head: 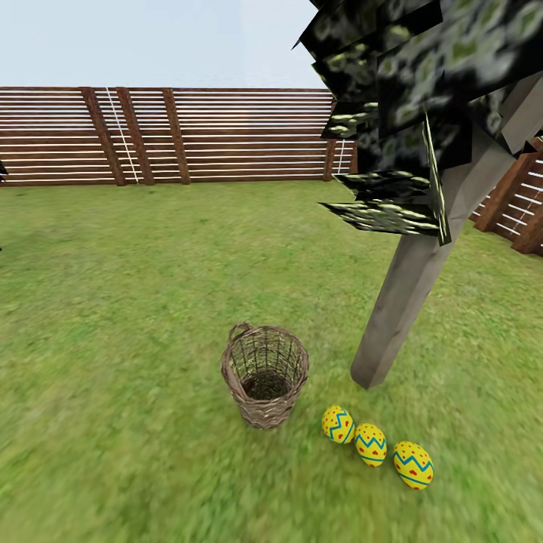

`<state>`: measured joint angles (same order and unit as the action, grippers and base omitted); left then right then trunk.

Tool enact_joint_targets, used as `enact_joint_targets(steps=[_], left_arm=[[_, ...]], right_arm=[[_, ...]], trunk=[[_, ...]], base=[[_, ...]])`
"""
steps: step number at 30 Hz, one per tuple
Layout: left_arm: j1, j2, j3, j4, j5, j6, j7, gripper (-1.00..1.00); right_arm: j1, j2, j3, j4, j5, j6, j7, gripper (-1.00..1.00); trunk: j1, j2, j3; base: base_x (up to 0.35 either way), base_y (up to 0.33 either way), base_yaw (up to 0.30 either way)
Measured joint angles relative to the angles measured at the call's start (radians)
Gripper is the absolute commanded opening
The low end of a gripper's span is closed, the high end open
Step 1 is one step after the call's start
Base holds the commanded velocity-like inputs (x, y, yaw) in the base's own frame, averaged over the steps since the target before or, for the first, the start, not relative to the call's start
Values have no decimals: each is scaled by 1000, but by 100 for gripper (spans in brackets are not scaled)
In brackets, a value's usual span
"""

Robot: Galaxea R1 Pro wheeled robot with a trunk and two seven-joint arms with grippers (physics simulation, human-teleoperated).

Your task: Take the three Easter eggs out of the wicker basket on the lawn in the garden, then place them on the lawn next to a single tree (choose any tree) so that all three eggs are next to the same tree and none are left in the basket.

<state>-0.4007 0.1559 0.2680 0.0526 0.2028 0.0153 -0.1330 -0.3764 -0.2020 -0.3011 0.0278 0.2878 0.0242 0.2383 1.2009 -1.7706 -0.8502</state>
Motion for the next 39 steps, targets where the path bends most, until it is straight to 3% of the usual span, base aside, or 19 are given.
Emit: enact_joint_targets(steps=[39], left_arm=[[0, 0, 0, 0, 0, 0, 0, 100]], right_arm=[[0, 0, 0, 0, 0, 0, 0, 100]], trunk=[[0, 0, 0]], base=[[0, 0, 0]])
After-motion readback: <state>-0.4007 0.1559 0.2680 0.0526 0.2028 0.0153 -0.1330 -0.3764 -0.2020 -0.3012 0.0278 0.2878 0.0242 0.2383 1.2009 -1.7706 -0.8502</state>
